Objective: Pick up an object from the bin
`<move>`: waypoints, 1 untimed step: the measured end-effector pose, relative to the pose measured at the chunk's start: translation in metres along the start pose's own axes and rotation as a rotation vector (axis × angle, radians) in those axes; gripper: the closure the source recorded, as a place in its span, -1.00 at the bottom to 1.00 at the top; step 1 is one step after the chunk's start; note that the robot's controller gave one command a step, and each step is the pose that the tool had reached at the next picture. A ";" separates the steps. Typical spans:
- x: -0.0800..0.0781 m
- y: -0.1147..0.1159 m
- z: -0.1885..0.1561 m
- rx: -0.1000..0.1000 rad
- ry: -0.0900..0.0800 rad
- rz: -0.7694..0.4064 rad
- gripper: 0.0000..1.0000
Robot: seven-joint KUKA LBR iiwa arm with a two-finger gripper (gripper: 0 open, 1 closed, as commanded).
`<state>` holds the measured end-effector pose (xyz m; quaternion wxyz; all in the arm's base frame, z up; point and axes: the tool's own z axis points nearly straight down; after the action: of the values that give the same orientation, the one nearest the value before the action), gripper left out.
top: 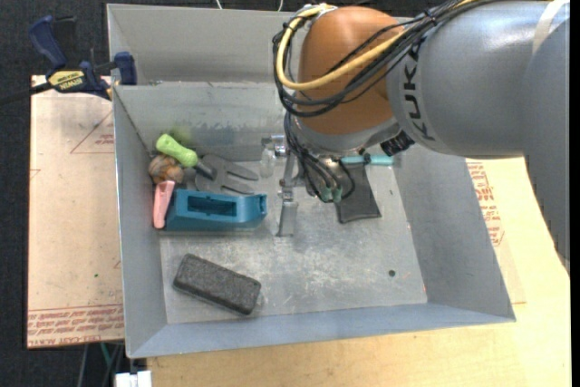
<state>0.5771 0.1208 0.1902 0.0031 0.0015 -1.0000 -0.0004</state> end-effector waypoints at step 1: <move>-0.002 -0.001 -0.004 -0.001 -0.007 0.003 -1.00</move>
Offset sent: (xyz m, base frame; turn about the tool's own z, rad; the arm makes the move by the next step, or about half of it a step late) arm -0.0136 0.0629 -0.0337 -0.0442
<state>0.5788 0.1202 0.1946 -0.0004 0.0001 -1.0000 -0.0008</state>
